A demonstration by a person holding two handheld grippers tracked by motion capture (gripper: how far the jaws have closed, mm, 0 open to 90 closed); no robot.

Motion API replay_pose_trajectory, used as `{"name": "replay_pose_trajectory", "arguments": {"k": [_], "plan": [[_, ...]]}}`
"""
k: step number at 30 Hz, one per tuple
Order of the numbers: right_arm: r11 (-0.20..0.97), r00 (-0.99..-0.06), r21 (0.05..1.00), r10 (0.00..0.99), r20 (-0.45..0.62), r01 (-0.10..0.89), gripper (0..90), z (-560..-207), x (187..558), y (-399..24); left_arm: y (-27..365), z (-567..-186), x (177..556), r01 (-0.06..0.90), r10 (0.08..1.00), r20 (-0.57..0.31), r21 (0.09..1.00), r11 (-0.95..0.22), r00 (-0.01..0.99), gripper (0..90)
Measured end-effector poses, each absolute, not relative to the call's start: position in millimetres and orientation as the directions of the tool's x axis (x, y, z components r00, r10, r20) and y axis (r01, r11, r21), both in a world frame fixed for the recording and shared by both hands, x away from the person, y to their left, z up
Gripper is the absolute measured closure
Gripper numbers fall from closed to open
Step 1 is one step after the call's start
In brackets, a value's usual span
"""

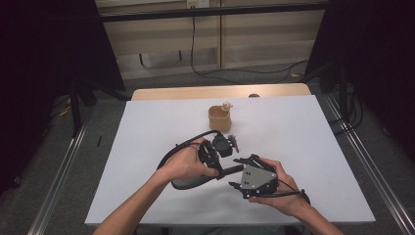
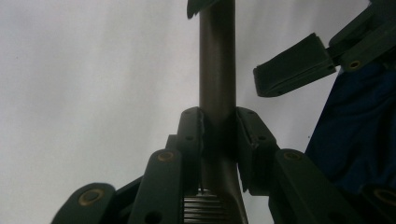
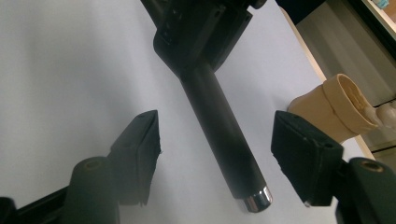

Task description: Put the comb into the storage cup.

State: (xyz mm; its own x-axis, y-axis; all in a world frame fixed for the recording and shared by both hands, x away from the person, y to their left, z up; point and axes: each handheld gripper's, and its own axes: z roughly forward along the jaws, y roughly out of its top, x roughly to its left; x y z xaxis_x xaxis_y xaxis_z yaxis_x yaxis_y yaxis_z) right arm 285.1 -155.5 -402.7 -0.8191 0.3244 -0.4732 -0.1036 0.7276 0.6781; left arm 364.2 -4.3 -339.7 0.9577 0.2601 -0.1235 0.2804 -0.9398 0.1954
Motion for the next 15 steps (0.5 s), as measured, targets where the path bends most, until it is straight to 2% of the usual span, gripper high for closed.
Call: {"name": "replay_pose_trajectory", "arguments": {"k": [15], "plan": [[0.752, -0.816, 0.643, 0.277, -0.507, -0.145, 49.0, -406.2, 283.5, -148.7, -10.9, -341.0, 362.6, 0.275, 0.251, -0.143, 0.184, -0.944, 0.957, 72.8]]}}
